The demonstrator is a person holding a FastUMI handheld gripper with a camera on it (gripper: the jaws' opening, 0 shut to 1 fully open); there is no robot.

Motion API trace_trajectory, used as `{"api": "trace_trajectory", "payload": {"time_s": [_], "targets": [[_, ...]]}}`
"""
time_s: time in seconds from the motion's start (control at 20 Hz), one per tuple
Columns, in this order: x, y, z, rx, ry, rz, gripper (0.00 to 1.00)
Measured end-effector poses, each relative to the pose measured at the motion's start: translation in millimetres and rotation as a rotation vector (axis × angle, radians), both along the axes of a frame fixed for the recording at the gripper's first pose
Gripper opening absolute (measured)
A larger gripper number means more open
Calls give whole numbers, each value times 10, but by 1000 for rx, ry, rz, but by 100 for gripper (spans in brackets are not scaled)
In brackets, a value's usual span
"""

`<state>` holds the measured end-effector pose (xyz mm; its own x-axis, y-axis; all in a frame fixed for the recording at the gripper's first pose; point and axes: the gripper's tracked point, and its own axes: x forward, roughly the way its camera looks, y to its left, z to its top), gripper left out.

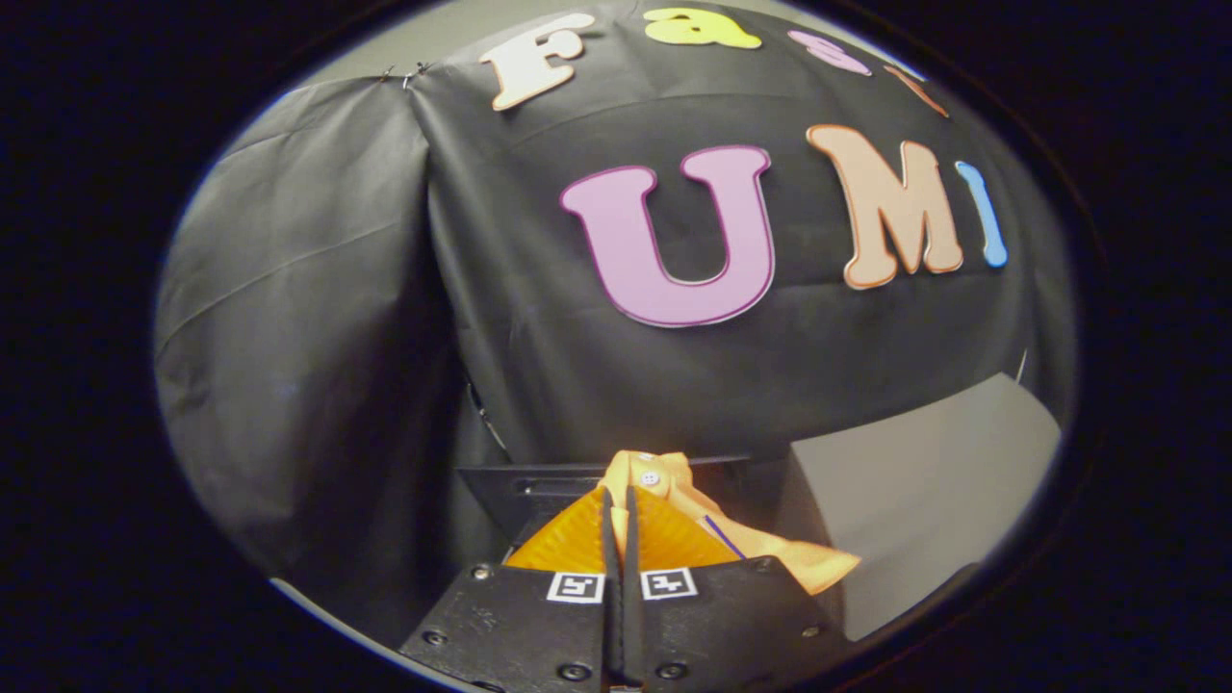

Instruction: Put the clothes into the washing machine and then close the washing machine lid.

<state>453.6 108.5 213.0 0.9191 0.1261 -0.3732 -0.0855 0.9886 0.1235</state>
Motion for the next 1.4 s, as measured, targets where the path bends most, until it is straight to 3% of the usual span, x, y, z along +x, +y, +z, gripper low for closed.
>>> {"api": "trace_trajectory", "payload": {"time_s": [0.5,0.6,1.1,1.2,1.4], "targets": [[282,472,-596,-46,33,13,2],[344,491,-629,-67,18,11,8],[874,403,-709,-48,-30,-98,88],[1028,393,-687,-63,-61,-124,94],[1319,349,-725,-172,-126,-142,96]]}}
